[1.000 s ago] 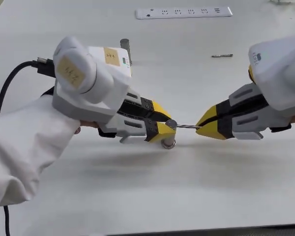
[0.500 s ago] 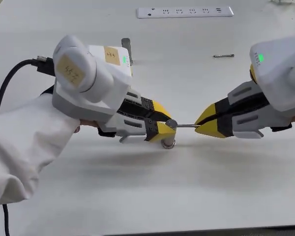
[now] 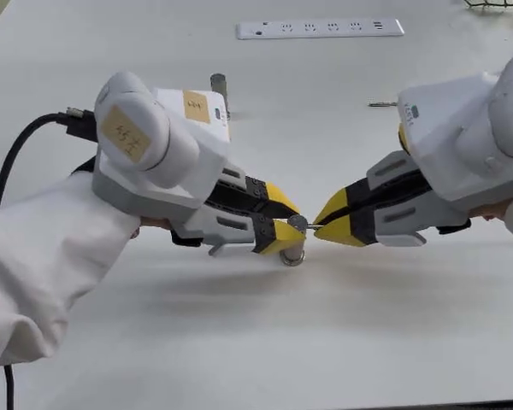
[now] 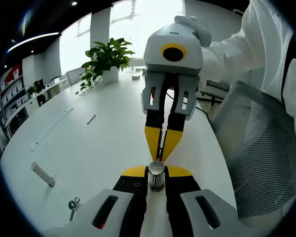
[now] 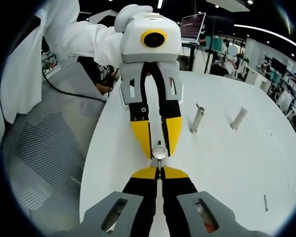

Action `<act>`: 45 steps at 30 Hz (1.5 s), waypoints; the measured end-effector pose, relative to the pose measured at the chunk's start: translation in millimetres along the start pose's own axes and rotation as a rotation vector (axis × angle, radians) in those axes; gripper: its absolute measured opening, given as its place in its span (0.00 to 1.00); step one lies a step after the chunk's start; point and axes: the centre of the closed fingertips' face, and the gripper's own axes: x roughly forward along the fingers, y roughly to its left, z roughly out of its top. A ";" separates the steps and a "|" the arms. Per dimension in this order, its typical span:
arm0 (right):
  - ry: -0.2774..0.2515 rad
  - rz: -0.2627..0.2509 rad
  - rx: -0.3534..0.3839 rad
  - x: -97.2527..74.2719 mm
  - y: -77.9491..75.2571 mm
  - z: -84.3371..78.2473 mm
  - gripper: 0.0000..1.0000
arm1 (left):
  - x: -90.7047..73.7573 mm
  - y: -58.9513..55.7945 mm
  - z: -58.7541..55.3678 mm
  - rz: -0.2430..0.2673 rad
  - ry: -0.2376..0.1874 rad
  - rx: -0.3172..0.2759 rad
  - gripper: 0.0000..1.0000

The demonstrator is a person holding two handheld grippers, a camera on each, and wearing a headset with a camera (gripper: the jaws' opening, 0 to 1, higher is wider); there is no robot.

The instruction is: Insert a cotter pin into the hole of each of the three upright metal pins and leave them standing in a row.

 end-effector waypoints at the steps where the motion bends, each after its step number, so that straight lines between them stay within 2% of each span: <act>1: 0.002 0.003 -0.003 0.7 0.9 0.8 0.00 | 0.0 -0.3 0.0 -0.001 0.001 0.002 0.10; 7: 0.008 0.010 -0.031 1.0 2.6 2.1 0.00 | -1.0 -0.7 -0.3 0.000 -0.001 -0.001 0.10; 8: 0.008 0.011 -0.033 0.6 3.4 2.3 0.03 | -1.0 -0.7 -0.3 0.000 -0.001 -0.001 0.10; 10: 0.009 0.002 -0.034 -0.5 5.1 1.8 0.17 | -1.1 -0.9 -0.6 -0.001 -0.001 -0.004 0.10; 11: 0.010 -0.004 -0.039 -0.8 5.1 1.1 0.20 | -1.2 -1.0 -0.7 -0.001 -0.001 -0.004 0.10; 14: 0.023 -0.014 -0.031 -5.9 5.0 -4.0 0.14 | -1.4 -1.0 -1.0 -0.001 0.000 -0.006 0.10; 22: 0.011 -0.029 0.005 -17.3 2.1 -10.1 0.09 | -1.2 -1.4 -1.4 0.002 0.000 -0.008 0.10; 33: -0.002 -0.020 0.027 -13.5 3.5 -6.1 0.00 | -1.0 -1.5 -1.6 0.009 0.000 -0.014 0.10; 45: -0.005 -0.004 0.026 -8.9 2.7 -0.9 0.00 | -0.5 -1.5 -1.9 0.012 -0.001 -0.019 0.10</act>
